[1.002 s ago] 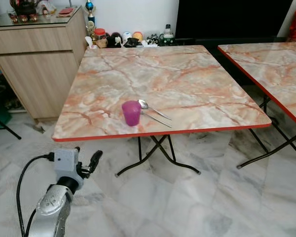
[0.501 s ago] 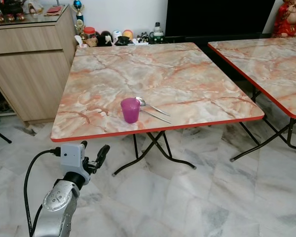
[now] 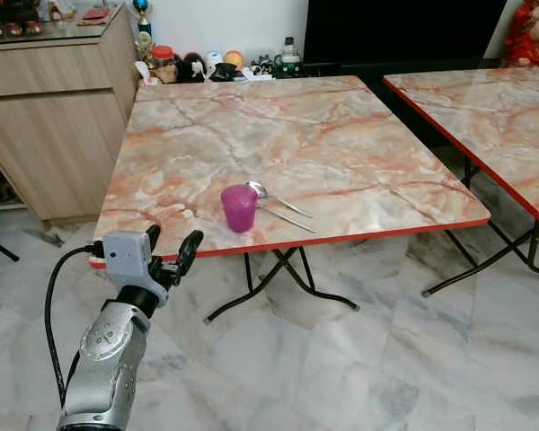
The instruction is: Setting the table
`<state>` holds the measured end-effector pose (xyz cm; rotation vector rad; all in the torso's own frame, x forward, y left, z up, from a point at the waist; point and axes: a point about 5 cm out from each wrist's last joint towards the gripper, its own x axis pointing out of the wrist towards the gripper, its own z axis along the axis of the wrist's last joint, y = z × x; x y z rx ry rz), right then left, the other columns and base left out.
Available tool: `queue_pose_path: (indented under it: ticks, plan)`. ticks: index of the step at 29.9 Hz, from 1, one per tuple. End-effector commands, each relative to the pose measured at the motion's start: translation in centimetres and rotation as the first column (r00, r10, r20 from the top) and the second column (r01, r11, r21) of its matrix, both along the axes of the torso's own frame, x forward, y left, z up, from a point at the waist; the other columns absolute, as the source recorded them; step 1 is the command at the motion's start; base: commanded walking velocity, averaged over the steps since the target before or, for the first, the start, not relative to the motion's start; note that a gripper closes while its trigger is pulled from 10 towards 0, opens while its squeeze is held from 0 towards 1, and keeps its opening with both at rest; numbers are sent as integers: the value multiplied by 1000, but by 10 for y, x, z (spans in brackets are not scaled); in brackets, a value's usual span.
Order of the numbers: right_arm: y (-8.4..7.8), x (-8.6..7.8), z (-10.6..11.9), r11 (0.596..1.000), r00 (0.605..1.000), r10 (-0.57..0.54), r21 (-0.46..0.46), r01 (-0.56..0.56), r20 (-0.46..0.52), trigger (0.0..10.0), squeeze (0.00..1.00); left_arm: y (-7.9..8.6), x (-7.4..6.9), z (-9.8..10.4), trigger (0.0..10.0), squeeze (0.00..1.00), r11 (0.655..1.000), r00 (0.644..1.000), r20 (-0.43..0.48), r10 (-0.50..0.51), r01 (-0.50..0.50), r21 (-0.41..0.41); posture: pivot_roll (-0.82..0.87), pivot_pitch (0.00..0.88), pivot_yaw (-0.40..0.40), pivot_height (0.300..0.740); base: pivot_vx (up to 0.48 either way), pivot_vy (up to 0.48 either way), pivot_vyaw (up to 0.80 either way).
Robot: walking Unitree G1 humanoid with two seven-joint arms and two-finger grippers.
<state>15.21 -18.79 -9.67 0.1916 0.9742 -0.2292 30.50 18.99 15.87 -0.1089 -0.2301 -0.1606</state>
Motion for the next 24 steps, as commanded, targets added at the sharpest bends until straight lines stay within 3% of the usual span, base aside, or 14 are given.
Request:
queue_pose_path:
  ticks: [1, 24]
  plan:
    - [-1, -5, -2, 1000, 1000, -3, 0, 3, -16, 10000, 0, -3, -1, 7, 10000, 0, 1000, 1000, 18, -14, 14, -1, 35, 89, 22, 740, 300, 0, 0]
    - [-2, -5, -2, 1000, 1000, -6, 0, 6, -18, 10000, 0, -9, -2, 8, 10000, 0, 997, 997, -5, -77, 77, -14, 38, 90, 21, 740, 311, 0, 0]
